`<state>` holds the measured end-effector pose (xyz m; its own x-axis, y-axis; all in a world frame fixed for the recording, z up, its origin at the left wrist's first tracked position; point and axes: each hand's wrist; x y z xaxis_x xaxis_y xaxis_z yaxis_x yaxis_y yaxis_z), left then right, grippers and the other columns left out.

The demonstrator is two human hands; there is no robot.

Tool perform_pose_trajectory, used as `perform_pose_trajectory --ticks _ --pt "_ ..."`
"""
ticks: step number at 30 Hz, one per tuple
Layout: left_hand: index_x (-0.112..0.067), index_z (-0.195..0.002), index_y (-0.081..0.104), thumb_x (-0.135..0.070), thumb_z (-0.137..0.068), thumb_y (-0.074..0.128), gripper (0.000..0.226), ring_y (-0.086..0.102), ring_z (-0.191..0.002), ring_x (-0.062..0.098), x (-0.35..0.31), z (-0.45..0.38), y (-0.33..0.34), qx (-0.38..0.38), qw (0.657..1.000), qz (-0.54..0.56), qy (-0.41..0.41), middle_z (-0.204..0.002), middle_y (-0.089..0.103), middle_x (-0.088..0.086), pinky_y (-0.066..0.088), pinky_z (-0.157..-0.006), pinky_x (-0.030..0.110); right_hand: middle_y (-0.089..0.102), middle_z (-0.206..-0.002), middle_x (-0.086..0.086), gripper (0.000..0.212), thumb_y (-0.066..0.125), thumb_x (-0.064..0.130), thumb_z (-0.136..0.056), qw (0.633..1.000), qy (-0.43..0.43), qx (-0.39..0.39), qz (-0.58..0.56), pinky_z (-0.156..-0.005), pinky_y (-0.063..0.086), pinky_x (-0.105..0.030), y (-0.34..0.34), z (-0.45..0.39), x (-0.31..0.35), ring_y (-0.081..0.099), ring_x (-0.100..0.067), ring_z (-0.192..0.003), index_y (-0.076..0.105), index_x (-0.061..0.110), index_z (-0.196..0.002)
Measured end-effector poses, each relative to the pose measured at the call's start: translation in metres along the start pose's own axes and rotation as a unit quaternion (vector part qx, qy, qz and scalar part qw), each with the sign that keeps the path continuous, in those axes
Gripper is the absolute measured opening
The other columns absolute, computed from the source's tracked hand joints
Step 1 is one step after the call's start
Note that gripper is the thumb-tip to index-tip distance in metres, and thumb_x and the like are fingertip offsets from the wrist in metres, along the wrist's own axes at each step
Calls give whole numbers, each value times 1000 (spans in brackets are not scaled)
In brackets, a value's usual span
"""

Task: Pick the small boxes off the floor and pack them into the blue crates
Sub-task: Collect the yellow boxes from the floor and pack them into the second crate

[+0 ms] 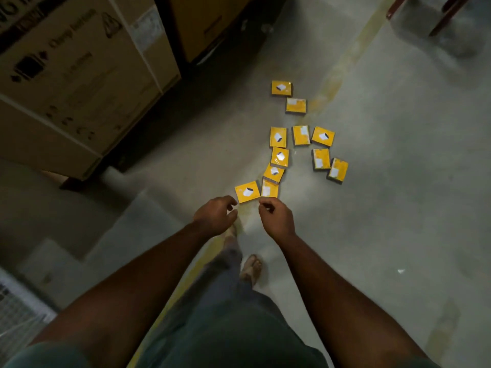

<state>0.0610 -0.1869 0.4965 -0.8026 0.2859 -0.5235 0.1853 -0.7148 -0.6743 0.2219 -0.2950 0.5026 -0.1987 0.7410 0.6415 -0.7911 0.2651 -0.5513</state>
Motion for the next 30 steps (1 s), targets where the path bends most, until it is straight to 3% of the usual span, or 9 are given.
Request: perform_pose_trajectory --ticks 6,9,14,18,21,25,27,30 --pt "-25 -122 65 -32 -93 60 29 67 -104 22 27 -123 46 53 997 8 -55 -114 72 -2 53 -86 33 76 -108 -8 19 59 26 -95 990 135 -28 5 -81 45 -27 27 -119 -29 67 -30 -105 75 16 -98" --pt "-27 -121 65 -25 -92 55 31 67 -110 27 51 -197 90 60 994 8 -93 -115 72 5 54 -90 36 75 -103 -7 21 56 27 -95 981 192 -8 -2 -86 52 -32 56 -197 -64 68 -31 -104 72 13 -96" --pt "-27 -118 64 -17 -96 50 28 66 -104 27 96 -306 197 64 989 38 -130 -113 71 4 53 -86 37 74 -107 -7 23 56 28 -92 970 234 49 49 -88 48 -29 119 -321 -156 68 -29 -106 74 14 -99" --pt "-22 -115 68 -7 -91 57 30 61 -113 28 148 -381 294 47 990 48 -123 -121 65 6 51 -91 37 73 -116 -11 21 67 23 -91 960 269 59 52 -88 47 -28 177 -409 -246 66 -31 -112 74 13 -107" --pt "-13 -133 55 -4 -85 65 50 45 -131 34 181 -426 350 56 989 17 -138 -141 48 12 47 -98 44 66 -122 -14 53 86 39 -77 958 280 -1 56 -94 51 -38 217 -459 -307 63 -35 -116 62 14 -116" --pt "-7 -159 15 -50 -71 85 121 13 -154 41 216 -471 412 94 978 -163 -93 -167 10 19 24 -122 54 44 -146 -15 103 85 60 -70 949 297 -73 84 -104 46 -50 251 -505 -349 46 -37 -136 38 11 -147" --pt "-7 -161 6 -58 -69 84 131 14 -153 42 230 -484 430 72 970 -219 -74 -167 12 20 20 -122 57 37 -153 -15 115 82 64 -73 950 289 -72 97 -108 42 -50 267 -516 -358 40 -36 -141 24 9 -156" --pt "-6 -160 11 -48 -72 80 120 31 -144 41 241 -488 441 11 966 -249 -61 -157 30 20 28 -117 58 34 -153 -17 119 76 67 -75 945 281 -81 147 -106 43 -51 283 -522 -367 41 -37 -139 17 7 -159"
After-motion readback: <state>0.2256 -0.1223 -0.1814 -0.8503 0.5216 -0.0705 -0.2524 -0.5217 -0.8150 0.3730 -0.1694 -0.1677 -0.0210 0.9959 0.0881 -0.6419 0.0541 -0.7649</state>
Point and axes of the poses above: each hand's wrist, its own z-axis away from the middle knuckle, its own y-axis out of the palm, x = y × z
